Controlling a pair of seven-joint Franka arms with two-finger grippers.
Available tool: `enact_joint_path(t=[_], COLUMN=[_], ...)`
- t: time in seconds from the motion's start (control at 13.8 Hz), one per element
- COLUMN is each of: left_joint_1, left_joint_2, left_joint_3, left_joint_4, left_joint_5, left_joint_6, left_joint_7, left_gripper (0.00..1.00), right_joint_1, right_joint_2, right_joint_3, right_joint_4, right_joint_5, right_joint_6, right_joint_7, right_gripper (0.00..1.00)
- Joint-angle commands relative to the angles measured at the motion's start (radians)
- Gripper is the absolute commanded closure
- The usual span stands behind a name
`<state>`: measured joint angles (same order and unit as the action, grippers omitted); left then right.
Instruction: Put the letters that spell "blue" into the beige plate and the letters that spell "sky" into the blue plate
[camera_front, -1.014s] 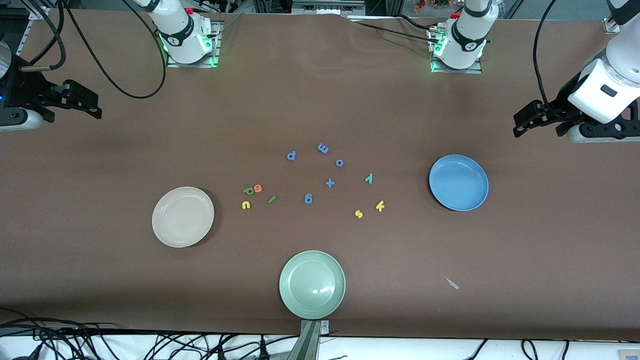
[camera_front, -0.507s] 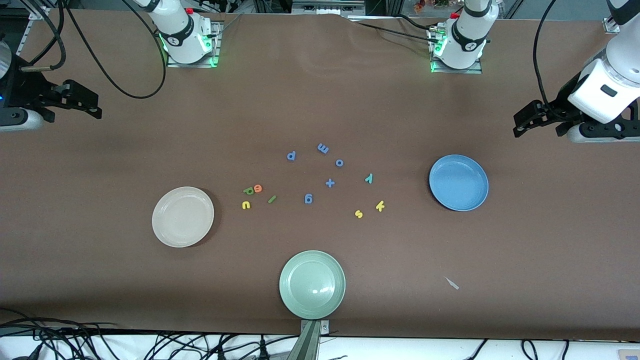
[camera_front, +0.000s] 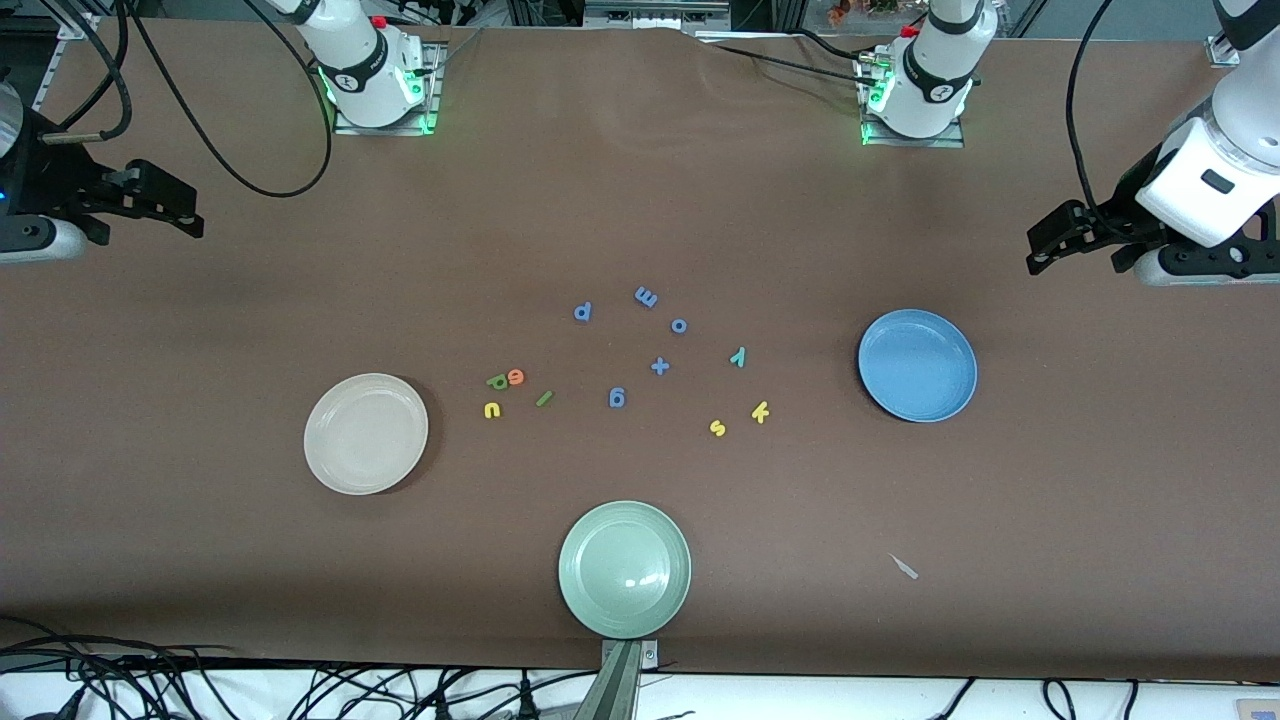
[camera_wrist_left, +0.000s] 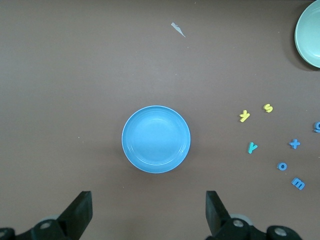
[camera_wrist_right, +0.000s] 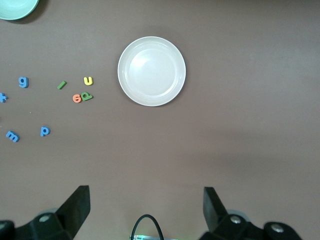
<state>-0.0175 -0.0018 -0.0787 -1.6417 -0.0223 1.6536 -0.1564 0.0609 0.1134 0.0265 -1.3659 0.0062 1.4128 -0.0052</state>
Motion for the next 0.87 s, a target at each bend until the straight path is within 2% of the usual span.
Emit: enact_joint_path(t=[0.0,0.8], left_joint_1=[0.004,0.004], left_joint_2=[0.019,0.019], left_joint_3=[-0.001,-0.001], left_joint_4=[0.037,0.037], left_joint_5=[0.015,0.015], left_joint_6=[-0.017,-0.017], left_joint_7=[0.020,0.018], left_gripper=[0.00,0.00], right_joint_1=[0.000,0.000], right_joint_2=[-0.004,0.000], right_joint_3=[0.003,0.003], right_joint_4=[-0.001,-0.007], right_joint_5=[-0.009,-0.009], right_joint_6=[-0.006,-0.009], right_joint_7=[-0.010,0.007], right_gripper=[0.00,0.00])
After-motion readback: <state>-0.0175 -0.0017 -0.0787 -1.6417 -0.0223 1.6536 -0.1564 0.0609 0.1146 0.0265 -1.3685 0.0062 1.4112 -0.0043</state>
